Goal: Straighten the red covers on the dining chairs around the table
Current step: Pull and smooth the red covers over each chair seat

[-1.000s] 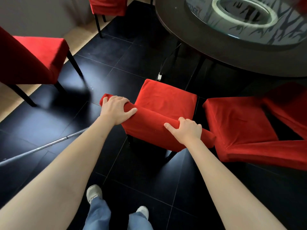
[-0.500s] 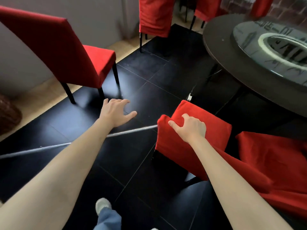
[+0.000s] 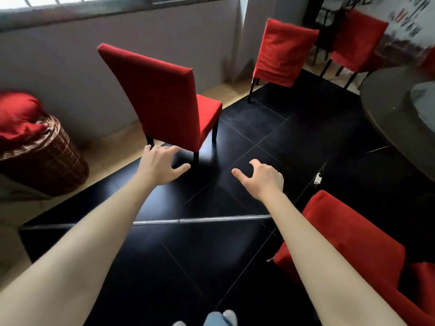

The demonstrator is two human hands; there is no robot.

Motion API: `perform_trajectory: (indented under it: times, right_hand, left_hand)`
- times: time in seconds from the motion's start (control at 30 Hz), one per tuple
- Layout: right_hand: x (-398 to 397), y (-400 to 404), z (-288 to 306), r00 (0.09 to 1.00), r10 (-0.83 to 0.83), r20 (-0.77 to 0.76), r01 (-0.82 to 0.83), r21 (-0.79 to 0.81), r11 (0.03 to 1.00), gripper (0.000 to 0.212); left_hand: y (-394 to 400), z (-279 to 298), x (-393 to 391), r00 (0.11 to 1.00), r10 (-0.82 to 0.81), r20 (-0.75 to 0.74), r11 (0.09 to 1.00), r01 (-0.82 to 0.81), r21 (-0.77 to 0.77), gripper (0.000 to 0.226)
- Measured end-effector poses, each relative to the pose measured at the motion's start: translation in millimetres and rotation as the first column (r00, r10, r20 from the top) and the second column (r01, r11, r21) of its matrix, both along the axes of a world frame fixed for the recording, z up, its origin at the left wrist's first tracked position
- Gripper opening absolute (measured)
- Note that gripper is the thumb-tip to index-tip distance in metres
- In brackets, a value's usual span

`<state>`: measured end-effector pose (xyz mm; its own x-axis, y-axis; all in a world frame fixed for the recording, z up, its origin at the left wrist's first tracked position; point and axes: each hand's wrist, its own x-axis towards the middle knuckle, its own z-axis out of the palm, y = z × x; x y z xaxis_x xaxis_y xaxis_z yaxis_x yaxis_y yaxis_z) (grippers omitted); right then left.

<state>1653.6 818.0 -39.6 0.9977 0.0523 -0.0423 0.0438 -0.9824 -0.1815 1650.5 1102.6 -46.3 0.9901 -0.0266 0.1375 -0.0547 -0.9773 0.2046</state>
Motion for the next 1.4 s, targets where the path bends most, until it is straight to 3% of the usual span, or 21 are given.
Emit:
perform_trajectory:
  times: [0.23, 0.53, 0.77, 0.97, 1.17, 1.4]
  right_hand:
    - [92.7, 79.3, 5.3, 0.997, 0.072, -0.011, -0.072, -0.003, 0.997, 0.077]
    - [235.8, 181.5, 24.1, 0.978, 0.207, 0.020, -0.207, 0.175, 0.962, 0.074]
    - [315.1, 255.5, 41.6, 0.945, 0.301, 0.130, -0.324, 0.224, 0.919, 0.068]
    - [366.3, 320.4, 47.6, 0.946, 0.273, 0.173, -0.297, 0.130, 0.946, 0.076]
    - [398.7, 363.0, 38.6, 0.976, 0.189, 0.111, -0.187, -0.033, 0.982, 0.087]
    - [426.4, 359.1, 28.0, 0.993, 0.112, -0.046, -0.119, -0.202, 0.972, 0.096]
  left_hand:
    - [69.7, -1.8, 69.5, 0.997, 0.071, -0.033, 0.997, -0.071, 0.014, 0.059]
    - [155.7, 12.6, 185.9, 0.983, 0.185, -0.004, 0.982, -0.185, -0.028, 0.058]
    - [216.5, 24.6, 257.4, 0.975, 0.220, 0.043, 0.971, -0.215, -0.102, 0.059]
    - [283.3, 44.9, 329.4, 0.987, 0.125, 0.103, 0.988, -0.114, -0.104, 0.061]
    - [329.5, 50.2, 395.8, 0.995, -0.078, 0.057, 0.997, 0.077, 0.016, 0.069]
    - [323.1, 36.6, 455.7, 0.972, -0.230, -0.042, 0.969, 0.233, 0.086, 0.074]
